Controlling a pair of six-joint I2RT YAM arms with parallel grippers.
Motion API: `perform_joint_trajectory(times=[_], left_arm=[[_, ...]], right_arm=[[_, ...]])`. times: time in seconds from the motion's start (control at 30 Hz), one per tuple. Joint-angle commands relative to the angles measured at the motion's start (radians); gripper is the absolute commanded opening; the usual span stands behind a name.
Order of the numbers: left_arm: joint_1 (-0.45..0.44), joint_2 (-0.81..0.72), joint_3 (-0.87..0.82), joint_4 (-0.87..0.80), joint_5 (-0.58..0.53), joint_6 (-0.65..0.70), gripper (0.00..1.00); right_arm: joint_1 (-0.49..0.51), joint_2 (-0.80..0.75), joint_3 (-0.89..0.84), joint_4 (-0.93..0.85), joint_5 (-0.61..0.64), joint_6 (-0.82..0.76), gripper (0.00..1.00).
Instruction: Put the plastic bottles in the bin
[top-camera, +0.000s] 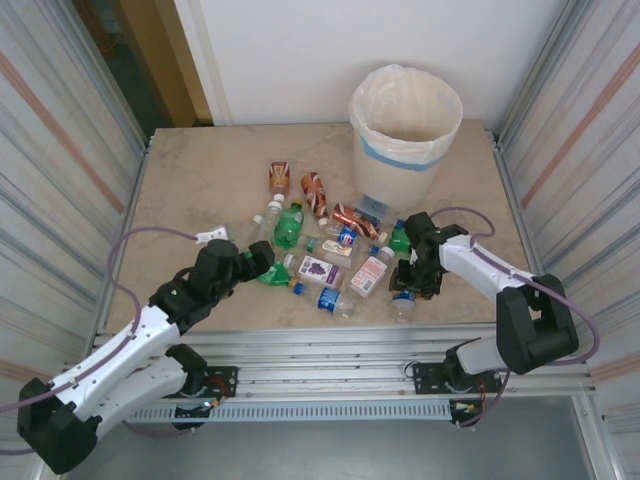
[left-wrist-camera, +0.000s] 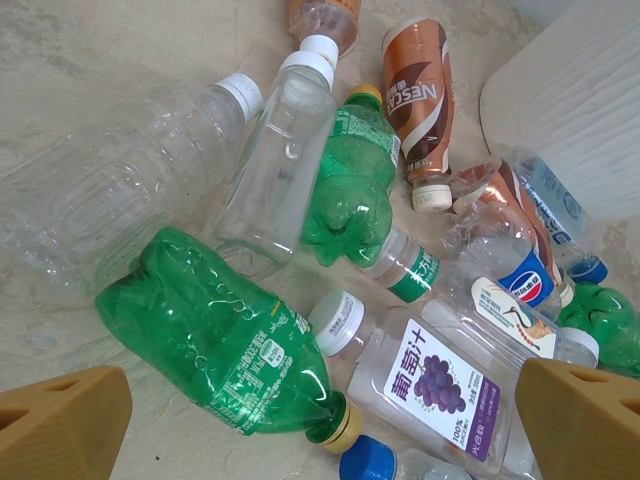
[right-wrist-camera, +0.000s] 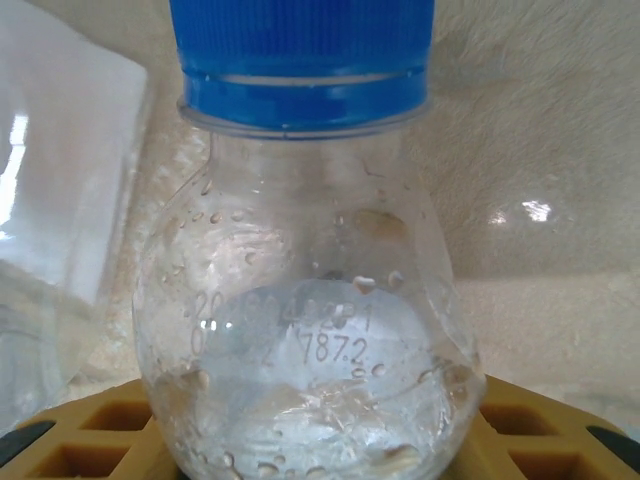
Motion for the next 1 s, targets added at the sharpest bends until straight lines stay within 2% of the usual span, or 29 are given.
perform_joint_trajectory(times=[0.0, 0.23, 0.4, 0.57, 0.97], left_arm=[[0.014, -0.001, 0.005, -0.001, -0.008, -0.024, 0.99], [0.032, -0.001, 0.008, -0.021, -0.013, -0.027, 0.99], [0.041, -0.012, 0.002, -0.017, -0.014, -0.017, 0.99], [0.044, -0.042, -0.001, -0.026, -0.017, -0.014, 0.99], [0.047, -0.093, -0.021, -0.006, -0.004, -0.007, 0.99]], right_arm=[[0.011, -0.074, 0.067, -0.098, 0.051, -0.01, 0.28], [0.02, -0.187, 0.24, -0.162, 0.039, -0.062, 0.22], [0.035, -0.217, 0.413, -0.109, 0.047, -0.104, 0.17], [0.035, -0.175, 0.588, -0.066, 0.009, -0.153, 0.17], [0.004, -0.029, 0.88, 0.137, -0.013, -0.223, 0.17]])
